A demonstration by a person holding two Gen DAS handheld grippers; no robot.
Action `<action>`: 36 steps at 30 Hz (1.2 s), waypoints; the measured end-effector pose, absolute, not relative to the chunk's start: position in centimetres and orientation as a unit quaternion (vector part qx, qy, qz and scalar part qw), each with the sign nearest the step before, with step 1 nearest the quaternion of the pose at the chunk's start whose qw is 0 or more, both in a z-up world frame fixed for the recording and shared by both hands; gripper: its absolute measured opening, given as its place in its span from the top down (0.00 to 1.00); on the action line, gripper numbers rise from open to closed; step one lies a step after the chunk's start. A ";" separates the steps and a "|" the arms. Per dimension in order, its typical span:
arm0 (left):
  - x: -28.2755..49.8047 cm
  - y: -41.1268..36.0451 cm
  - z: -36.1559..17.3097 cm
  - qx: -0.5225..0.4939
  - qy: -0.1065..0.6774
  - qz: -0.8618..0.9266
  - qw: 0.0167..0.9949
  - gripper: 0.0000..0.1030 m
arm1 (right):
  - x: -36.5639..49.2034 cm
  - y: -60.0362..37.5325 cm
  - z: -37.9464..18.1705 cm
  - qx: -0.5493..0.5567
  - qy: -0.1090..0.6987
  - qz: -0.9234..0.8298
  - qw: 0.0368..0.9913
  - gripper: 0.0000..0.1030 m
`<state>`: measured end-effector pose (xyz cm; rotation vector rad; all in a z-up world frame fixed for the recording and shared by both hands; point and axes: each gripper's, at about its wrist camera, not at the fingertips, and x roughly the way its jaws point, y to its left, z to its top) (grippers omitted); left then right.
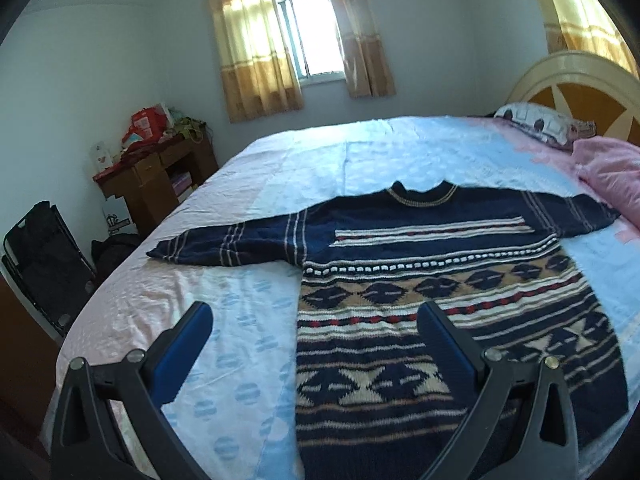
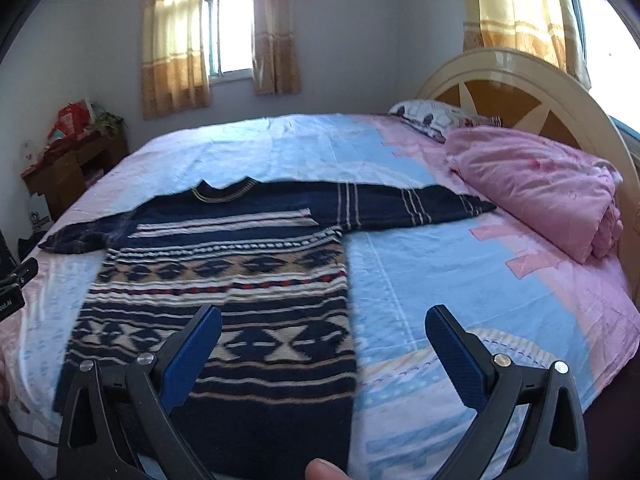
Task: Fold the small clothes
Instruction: 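Move the right tool to the sweater's sleeve cuff and close on it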
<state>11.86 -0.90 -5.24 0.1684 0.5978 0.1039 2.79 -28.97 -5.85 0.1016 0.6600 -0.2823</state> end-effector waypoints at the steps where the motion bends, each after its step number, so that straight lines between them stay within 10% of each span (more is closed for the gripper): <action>1: 12.6 -1.1 -5.6 0.087 0.297 0.053 0.949 0.00 | 3.4 -29.6 -6.3 0.053 0.326 -0.140 0.933 0.01; 29: 32.5 -6.5 -12.3 0.118 0.343 0.100 0.927 0.00 | 18.8 -56.1 -13.1 0.146 0.369 -0.268 0.878 0.02; 36: 36.1 -5.6 -14.3 0.083 0.372 0.106 0.918 0.00 | 21.8 -63.2 -14.4 0.171 0.369 -0.310 0.859 0.18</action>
